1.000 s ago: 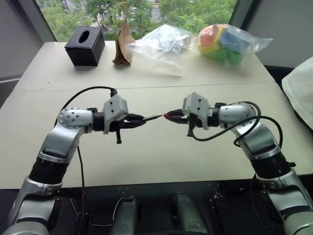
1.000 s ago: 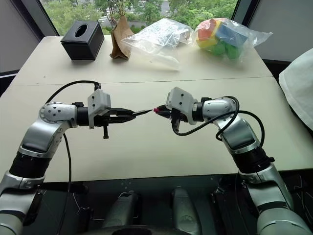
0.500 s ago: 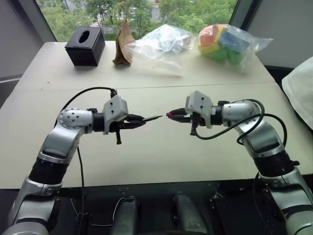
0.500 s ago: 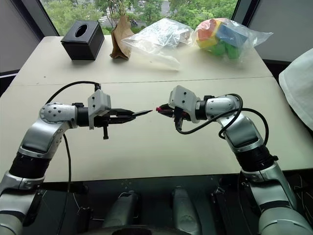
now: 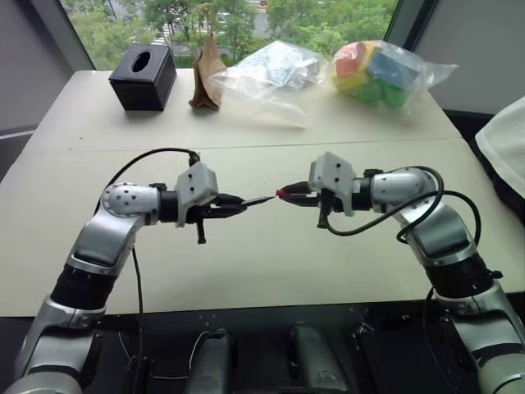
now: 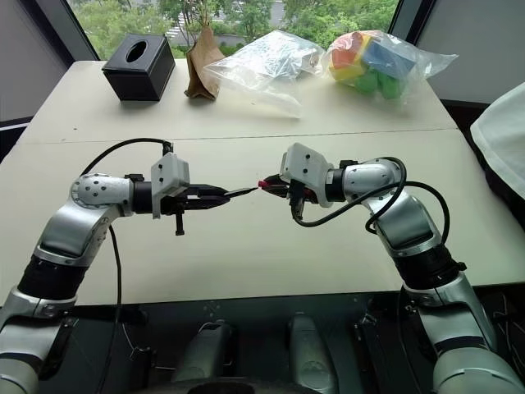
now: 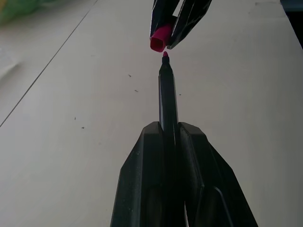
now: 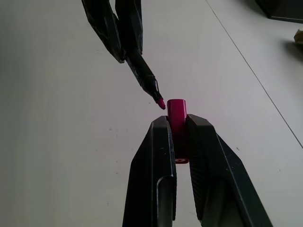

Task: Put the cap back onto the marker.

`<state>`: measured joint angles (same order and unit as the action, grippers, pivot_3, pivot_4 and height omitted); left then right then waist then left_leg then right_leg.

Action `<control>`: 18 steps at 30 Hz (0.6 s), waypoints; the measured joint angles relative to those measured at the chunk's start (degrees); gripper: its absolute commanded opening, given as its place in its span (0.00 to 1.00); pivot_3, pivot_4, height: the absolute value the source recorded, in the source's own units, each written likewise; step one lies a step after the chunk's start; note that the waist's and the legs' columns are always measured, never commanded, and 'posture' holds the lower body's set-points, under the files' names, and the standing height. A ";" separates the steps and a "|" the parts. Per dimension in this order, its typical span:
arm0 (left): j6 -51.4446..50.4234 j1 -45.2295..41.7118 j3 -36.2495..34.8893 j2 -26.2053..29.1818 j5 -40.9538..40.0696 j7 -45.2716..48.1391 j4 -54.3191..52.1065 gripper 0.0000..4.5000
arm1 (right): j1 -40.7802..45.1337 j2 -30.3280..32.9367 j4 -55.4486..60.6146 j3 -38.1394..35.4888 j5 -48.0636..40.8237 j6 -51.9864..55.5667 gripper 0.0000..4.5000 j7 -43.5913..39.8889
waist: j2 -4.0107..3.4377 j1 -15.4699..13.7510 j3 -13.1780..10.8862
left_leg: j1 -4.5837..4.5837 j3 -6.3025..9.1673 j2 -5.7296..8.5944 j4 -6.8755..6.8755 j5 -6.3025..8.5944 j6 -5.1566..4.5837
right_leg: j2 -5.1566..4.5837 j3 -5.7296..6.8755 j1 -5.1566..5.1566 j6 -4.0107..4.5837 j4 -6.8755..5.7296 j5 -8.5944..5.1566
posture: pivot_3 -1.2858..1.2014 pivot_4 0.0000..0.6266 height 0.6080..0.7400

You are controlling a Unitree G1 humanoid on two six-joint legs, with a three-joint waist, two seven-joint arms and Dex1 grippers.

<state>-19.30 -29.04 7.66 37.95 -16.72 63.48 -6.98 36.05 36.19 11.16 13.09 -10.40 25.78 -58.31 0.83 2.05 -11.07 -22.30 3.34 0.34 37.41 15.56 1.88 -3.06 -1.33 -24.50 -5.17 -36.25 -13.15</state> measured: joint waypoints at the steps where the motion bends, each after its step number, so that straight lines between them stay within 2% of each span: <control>1: 0.00 0.00 0.01 -0.02 0.00 -0.01 0.00 0.00 | 0.00 -0.06 0.02 0.00 0.00 0.11 0.00 0.00 | 0.00 0.00 0.00 | 0.00 0.00 0.00 0.00 0.00 0.00 | 0.00 0.00 0.00 0.00 0.00 0.00 | 0.52 0.24 1.00; 18: -0.04 0.00 0.06 0.04 -0.02 0.00 -0.01 0.00 | 0.00 1.05 -0.02 0.02 1.23 -0.93 0.00 -0.58 | 0.00 -0.01 0.00 | 0.00 0.00 0.00 0.03 0.00 0.00 | 0.00 0.00 0.00 0.00 -0.01 0.00 | 0.52 0.24 1.00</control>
<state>-19.33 -29.04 7.72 37.99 -16.74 63.48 -6.99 36.05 37.24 11.14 13.11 -9.17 24.85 -58.88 0.83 2.04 -11.07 -22.30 3.33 0.34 37.44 15.56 1.88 -3.06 -1.33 -24.50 -5.17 -36.27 -13.15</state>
